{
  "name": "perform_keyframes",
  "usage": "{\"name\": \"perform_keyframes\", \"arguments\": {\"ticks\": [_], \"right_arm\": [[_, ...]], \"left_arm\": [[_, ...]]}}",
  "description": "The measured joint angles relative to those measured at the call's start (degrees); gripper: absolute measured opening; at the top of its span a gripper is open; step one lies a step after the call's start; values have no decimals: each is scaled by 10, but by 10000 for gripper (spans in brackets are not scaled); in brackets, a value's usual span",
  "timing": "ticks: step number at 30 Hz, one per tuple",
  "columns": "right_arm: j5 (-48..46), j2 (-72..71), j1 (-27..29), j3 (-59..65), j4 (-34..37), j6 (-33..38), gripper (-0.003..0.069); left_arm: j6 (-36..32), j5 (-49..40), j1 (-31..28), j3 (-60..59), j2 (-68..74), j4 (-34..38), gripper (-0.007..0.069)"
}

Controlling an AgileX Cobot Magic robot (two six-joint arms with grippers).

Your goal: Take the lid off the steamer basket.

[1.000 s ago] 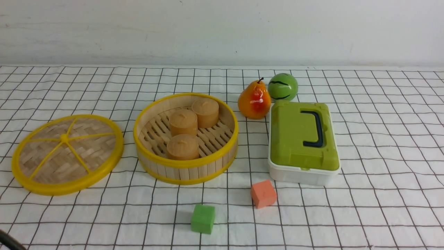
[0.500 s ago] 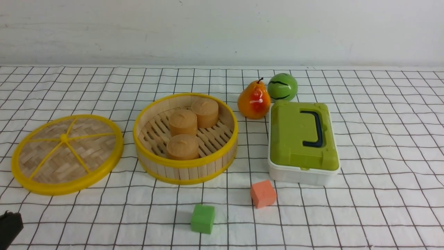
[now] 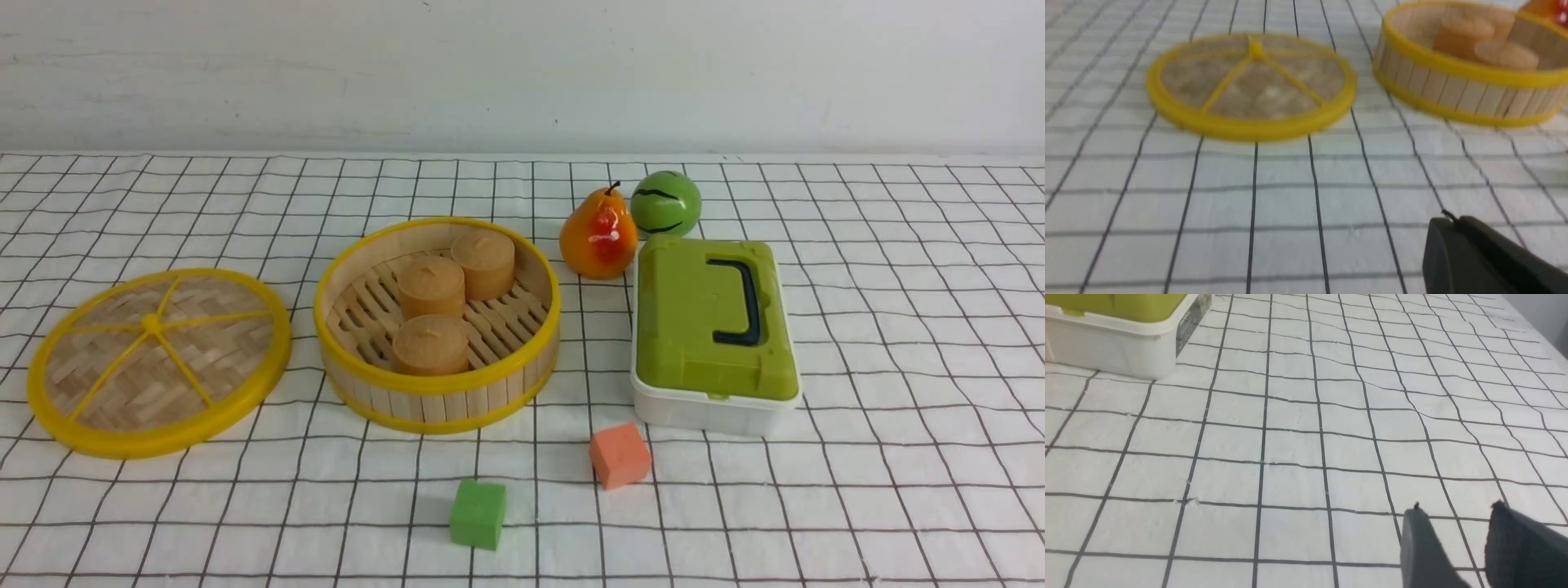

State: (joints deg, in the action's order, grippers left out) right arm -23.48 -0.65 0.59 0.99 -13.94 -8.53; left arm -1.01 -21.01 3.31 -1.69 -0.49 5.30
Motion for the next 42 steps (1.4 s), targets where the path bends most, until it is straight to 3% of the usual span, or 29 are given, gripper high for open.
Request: {"name": "perform_keyframes", "arguments": {"ticks": [42], "right_arm": [[0, 0, 0, 0, 0, 0, 240]], "left_arm": [[5, -13, 0, 0, 0, -3, -1]]}}
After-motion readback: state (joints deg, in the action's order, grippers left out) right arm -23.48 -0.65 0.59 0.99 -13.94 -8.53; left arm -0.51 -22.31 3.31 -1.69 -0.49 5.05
